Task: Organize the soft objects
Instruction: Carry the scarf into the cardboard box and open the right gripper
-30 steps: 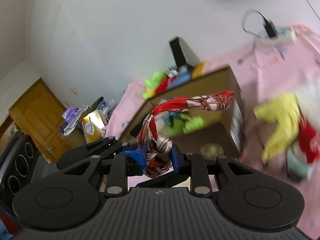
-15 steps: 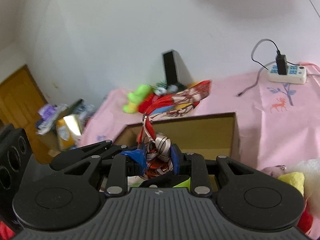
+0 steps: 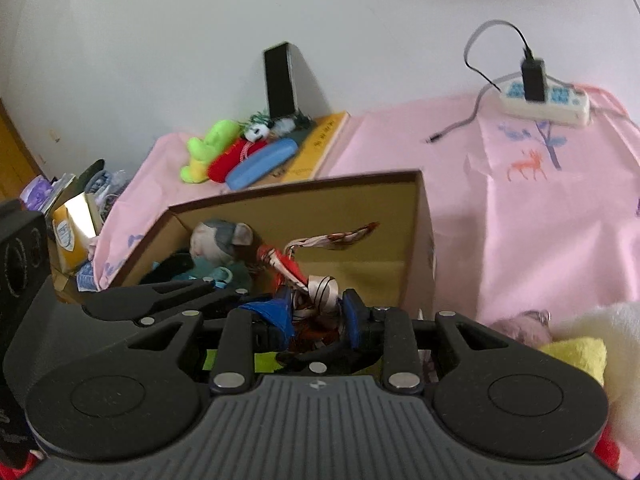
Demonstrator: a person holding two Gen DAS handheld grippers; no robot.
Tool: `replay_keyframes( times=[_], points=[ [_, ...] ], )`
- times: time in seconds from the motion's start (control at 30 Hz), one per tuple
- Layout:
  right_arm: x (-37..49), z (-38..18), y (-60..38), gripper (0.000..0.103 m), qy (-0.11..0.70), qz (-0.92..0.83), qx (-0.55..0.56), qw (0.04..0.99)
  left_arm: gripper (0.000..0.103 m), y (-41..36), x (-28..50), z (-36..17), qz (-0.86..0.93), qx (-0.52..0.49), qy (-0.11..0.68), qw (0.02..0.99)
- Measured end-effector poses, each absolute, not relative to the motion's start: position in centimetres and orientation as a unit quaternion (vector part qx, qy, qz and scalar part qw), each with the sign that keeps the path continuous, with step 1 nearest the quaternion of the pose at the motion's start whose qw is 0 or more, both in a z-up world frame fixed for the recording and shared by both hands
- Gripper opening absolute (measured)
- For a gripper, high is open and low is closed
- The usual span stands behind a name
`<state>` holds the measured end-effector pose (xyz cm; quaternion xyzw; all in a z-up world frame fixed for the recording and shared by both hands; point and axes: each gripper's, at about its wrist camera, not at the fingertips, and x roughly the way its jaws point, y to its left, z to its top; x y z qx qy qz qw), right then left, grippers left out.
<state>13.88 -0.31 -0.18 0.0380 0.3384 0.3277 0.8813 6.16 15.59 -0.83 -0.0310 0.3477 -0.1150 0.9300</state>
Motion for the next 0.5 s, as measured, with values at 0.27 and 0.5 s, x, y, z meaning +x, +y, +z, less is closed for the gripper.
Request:
replay_keyframes(
  times=[0.27,0.5],
  points=[
    [13.3,-0.1,-1.6,0.014,0.328,0.322,0.085,0.884,0.062,15.3,6.7,-2.0,-0.106,-0.029,0.365,0.925],
    [12.3,-0.2,-3.0,0.014,0.318,0.305,0.121,0.889,0.066,15.2,6.0,-1.1,-0.085,-0.03,0.369,0.925]
  ],
)
